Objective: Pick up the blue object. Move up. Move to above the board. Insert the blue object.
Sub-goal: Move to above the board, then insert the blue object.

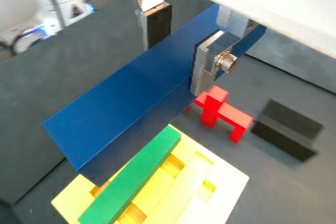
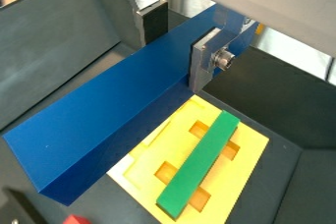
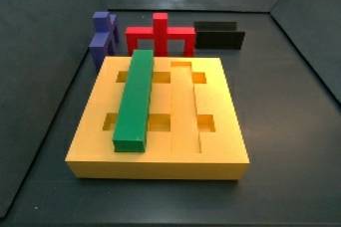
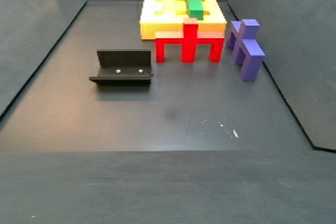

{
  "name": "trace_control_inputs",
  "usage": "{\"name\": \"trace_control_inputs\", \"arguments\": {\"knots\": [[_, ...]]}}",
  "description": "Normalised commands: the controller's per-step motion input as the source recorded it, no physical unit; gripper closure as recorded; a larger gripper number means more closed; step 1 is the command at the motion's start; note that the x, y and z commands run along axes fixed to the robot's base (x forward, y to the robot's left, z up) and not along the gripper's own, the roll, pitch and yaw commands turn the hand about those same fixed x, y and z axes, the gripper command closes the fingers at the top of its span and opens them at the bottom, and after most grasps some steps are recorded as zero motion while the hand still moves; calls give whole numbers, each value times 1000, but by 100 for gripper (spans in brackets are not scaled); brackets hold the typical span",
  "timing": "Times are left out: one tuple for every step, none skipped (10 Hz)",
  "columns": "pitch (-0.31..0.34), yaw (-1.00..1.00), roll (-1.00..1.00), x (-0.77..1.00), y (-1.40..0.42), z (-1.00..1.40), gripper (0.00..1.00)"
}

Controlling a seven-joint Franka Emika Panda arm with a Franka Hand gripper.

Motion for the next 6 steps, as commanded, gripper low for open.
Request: {"name": "trace_control_inputs", "arguments": {"knots": [[156,273,67,71,-45,27,100],[0,0,11,0,0,-6,100],[220,-14,60,269,0,-91,100],[111,-6,127,291,-171,-220,100],[0,0,0,286,-131,-883,100],[0,83,-63,231,-123,-1000,100]]}}
